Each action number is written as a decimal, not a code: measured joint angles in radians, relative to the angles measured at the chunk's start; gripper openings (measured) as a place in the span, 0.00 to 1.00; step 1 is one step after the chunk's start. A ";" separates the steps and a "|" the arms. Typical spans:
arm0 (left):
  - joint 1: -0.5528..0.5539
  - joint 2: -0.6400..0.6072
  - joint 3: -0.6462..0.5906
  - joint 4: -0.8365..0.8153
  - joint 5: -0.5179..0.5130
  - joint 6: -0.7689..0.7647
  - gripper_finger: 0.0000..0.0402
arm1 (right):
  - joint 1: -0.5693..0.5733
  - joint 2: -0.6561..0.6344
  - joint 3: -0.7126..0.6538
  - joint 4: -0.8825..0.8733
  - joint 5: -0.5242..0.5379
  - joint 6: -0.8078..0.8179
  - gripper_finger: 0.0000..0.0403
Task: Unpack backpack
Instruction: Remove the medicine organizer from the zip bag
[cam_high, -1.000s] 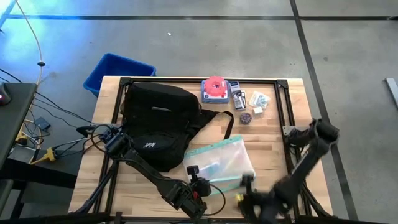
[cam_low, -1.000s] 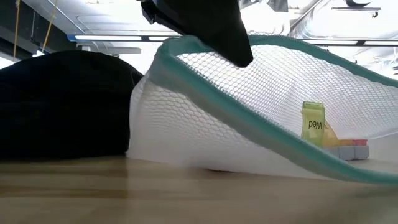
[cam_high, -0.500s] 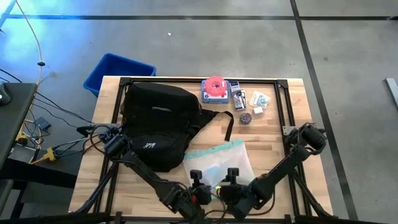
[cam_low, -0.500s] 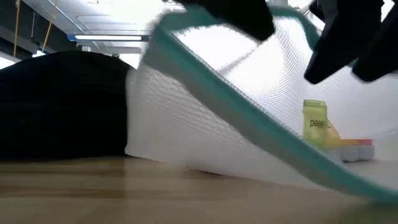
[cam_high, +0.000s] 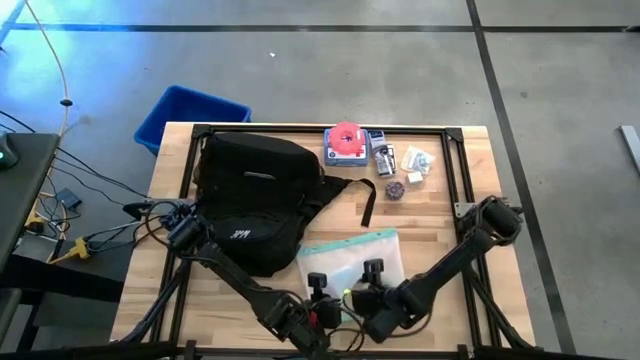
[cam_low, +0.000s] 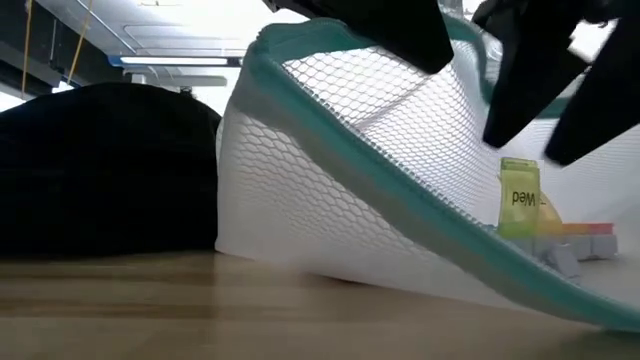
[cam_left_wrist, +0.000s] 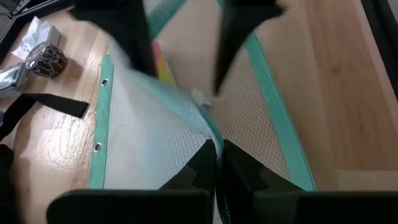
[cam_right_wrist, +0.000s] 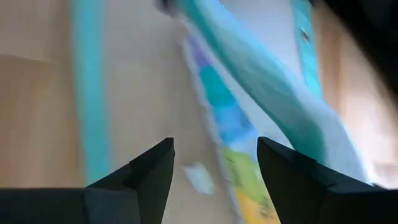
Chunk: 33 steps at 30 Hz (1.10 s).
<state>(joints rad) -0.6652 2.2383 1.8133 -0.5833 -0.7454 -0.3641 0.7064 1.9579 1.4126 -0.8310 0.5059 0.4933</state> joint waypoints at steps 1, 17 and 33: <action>0.000 0.000 0.000 0.000 -0.001 0.000 0.00 | -0.010 0.000 0.000 -0.019 0.000 0.001 0.53; -0.001 0.000 0.000 -0.004 0.005 0.000 0.00 | -0.087 0.000 -0.007 -0.058 -0.141 -0.080 0.24; 0.012 0.000 0.000 -0.121 -0.126 -0.139 0.00 | -0.001 0.000 0.073 -0.036 -0.177 -0.107 0.01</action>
<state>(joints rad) -0.6529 2.2383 1.8133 -0.7042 -0.8716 -0.5033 0.7054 1.9583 1.4857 -0.8667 0.3288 0.3863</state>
